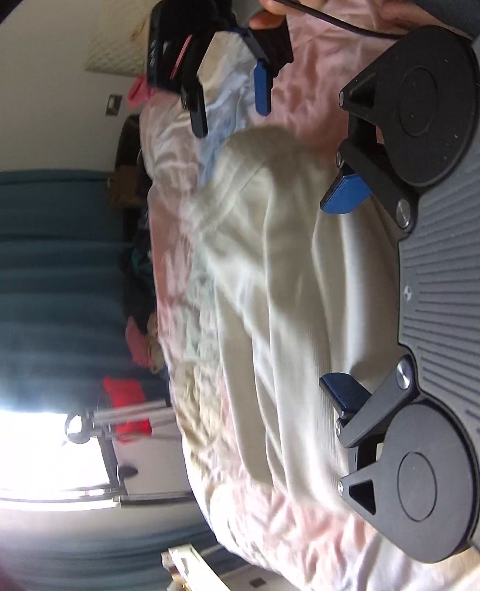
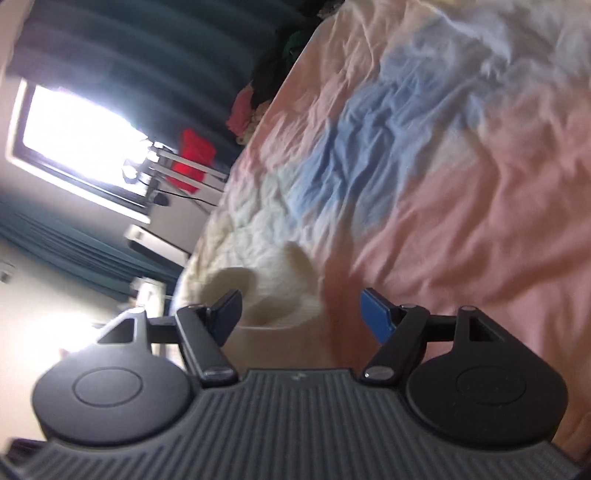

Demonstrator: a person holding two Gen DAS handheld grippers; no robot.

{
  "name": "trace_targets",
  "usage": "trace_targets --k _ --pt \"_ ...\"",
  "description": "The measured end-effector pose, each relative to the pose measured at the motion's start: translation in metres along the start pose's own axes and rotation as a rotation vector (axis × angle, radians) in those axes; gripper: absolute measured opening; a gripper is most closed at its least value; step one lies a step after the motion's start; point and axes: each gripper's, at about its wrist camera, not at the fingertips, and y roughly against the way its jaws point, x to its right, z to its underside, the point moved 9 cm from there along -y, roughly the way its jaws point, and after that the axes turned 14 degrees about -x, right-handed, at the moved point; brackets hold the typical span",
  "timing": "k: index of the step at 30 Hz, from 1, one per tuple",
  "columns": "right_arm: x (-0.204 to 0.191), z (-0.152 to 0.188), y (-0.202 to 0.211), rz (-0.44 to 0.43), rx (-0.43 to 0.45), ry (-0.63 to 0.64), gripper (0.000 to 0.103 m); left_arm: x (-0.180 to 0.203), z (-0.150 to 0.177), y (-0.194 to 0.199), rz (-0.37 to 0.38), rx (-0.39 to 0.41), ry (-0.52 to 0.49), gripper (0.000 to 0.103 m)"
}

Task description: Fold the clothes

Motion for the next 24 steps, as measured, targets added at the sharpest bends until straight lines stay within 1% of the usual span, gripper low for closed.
trace_targets --k 2,3,4,5,7,9,10,12,14,15,16,20,22,24 --pt "-0.006 0.010 -0.011 -0.099 -0.077 -0.037 0.074 -0.014 0.005 0.019 -0.021 0.019 0.056 0.095" --pt "-0.009 0.016 -0.018 -0.135 -0.117 -0.053 0.074 -0.025 0.006 0.023 -0.027 0.026 0.097 0.096" --pt "-0.011 0.021 -0.023 -0.145 -0.144 -0.059 0.074 -0.037 0.006 0.024 -0.030 0.031 0.146 0.096" --pt "-0.012 0.025 -0.026 -0.129 -0.155 -0.048 0.074 -0.047 0.004 0.023 -0.038 0.027 0.192 0.096" --pt "-0.013 0.031 -0.030 -0.043 -0.140 0.006 0.074 -0.063 0.003 0.023 -0.059 0.012 0.282 0.096" --pt "-0.013 0.035 -0.036 0.002 -0.148 0.036 0.074 -0.074 0.007 0.029 -0.049 0.011 0.344 0.096" --pt "-0.013 0.037 -0.039 0.022 -0.155 0.048 0.074 -0.078 0.008 0.030 -0.047 0.013 0.358 0.096" --pt "-0.014 0.040 -0.046 0.043 -0.161 0.069 0.075 -0.083 0.010 0.032 -0.049 0.017 0.371 0.096" --pt "-0.015 0.041 -0.052 0.059 -0.166 0.092 0.076 -0.085 0.013 0.033 -0.089 0.009 0.359 0.096" --pt "-0.017 0.042 -0.055 0.079 -0.171 0.116 0.076 -0.085 0.013 0.030 -0.104 0.003 0.352 0.096" --pt "-0.018 0.042 -0.058 0.111 -0.175 0.144 0.074 -0.087 0.013 0.027 -0.113 -0.004 0.347 0.096" --pt "-0.017 0.042 -0.057 0.177 -0.138 0.181 0.074 -0.094 0.017 0.017 -0.087 -0.034 0.382 0.096" --pt "-0.020 0.042 -0.051 0.226 -0.102 0.223 0.077 -0.098 0.018 0.013 -0.066 -0.050 0.396 0.096" --pt "-0.026 0.044 -0.044 0.254 -0.078 0.271 0.077 -0.099 0.020 0.013 -0.063 -0.054 0.398 0.096"
